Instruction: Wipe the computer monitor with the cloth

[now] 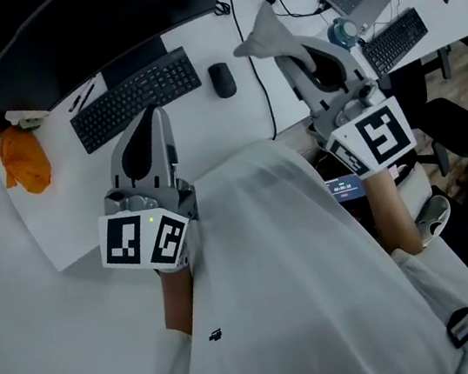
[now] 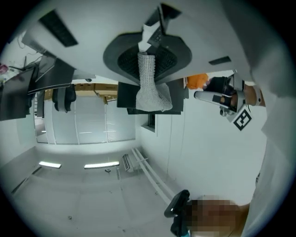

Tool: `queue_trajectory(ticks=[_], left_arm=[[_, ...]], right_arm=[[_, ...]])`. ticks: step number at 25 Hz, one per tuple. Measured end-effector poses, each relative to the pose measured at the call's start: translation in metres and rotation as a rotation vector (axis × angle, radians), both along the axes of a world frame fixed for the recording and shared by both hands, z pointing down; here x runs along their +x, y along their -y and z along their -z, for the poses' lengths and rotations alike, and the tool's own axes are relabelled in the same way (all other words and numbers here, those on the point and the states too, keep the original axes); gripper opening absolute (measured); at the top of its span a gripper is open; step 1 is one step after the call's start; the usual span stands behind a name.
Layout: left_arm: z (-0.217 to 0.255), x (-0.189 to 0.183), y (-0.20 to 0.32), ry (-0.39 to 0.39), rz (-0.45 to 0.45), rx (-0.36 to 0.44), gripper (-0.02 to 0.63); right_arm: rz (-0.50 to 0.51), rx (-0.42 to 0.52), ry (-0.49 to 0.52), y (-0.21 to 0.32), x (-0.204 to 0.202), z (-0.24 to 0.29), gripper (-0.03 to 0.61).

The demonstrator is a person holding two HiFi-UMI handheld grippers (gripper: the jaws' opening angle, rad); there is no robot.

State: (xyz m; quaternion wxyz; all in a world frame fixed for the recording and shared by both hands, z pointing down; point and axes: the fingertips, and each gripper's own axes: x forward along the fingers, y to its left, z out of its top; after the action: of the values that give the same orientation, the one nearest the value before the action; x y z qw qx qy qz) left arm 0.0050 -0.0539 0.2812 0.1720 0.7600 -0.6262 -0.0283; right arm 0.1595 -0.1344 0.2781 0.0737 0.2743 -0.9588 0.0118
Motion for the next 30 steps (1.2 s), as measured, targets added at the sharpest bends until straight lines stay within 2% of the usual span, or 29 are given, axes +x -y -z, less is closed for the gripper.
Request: queue_trajectory(ticks=[3,11,17,30], left_arm=[[0.0,-0.001,-0.003,0.008,0.0,0.005,0.018],[-0.011,0.01,-0.011,0.018,-0.014,-0.008,0.02],[-0.014,0.018,-0.015,0.019,-0.019,-0.01,0.019],[-0.013,0.024,-0.008,0.02,-0.036,-0.02,0.02]], right_arm=[[-0.026,-0.03,0.015,-0.009,0.004,-0.01,0.031],[0.042,-0.049,0.042,-0.03,-0.007,-0.014,0.031],[0.077,-0.081,0.0,-0.039,-0.011,-0.024,0.031],[0.105,-0.086,-0.016,-0.034,-0.017,-0.025,0.029]])
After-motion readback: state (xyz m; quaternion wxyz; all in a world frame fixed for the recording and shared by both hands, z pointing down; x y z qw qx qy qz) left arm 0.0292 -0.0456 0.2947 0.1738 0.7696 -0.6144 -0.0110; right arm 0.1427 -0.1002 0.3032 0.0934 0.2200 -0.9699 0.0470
